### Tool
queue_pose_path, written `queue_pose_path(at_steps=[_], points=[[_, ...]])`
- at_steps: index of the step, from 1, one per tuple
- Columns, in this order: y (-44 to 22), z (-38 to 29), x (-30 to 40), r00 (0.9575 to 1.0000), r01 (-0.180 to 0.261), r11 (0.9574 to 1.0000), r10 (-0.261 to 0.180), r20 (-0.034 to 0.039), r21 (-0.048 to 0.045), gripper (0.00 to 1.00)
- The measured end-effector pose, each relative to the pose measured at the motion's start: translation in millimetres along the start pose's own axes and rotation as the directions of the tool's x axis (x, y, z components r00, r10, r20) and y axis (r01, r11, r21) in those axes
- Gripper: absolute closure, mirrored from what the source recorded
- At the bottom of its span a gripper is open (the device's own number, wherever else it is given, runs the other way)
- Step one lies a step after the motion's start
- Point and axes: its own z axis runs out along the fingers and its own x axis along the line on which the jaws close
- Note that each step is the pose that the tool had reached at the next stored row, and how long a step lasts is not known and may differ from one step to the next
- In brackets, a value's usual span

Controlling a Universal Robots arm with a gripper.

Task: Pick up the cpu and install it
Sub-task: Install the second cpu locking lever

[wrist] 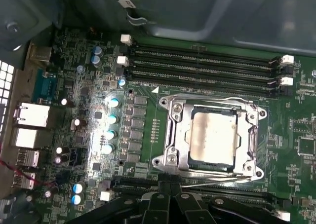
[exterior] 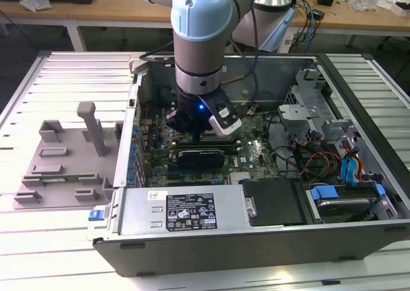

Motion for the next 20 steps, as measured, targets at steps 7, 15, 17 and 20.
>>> queue_pose_path(at_steps=[7, 15, 17, 20], points=[[-3.2, 2.1, 3.5, 1.0000, 0.000, 0.9996, 0.000, 0.0044, -0.0279, 0.89], [-2.4, 9.6, 10.2, 1.0000, 0.000, 0.9982, 0.001, 0.0100, -0.0599, 0.89], [-1.4, 10.0, 10.1, 0.9999, 0.000, 0.9982, 0.001, 0.0100, -0.0607, 0.89], [-0.4, 10.4, 10.0, 1.0000, 0.000, 0.9981, 0.001, 0.0099, -0.0611, 0.89]])
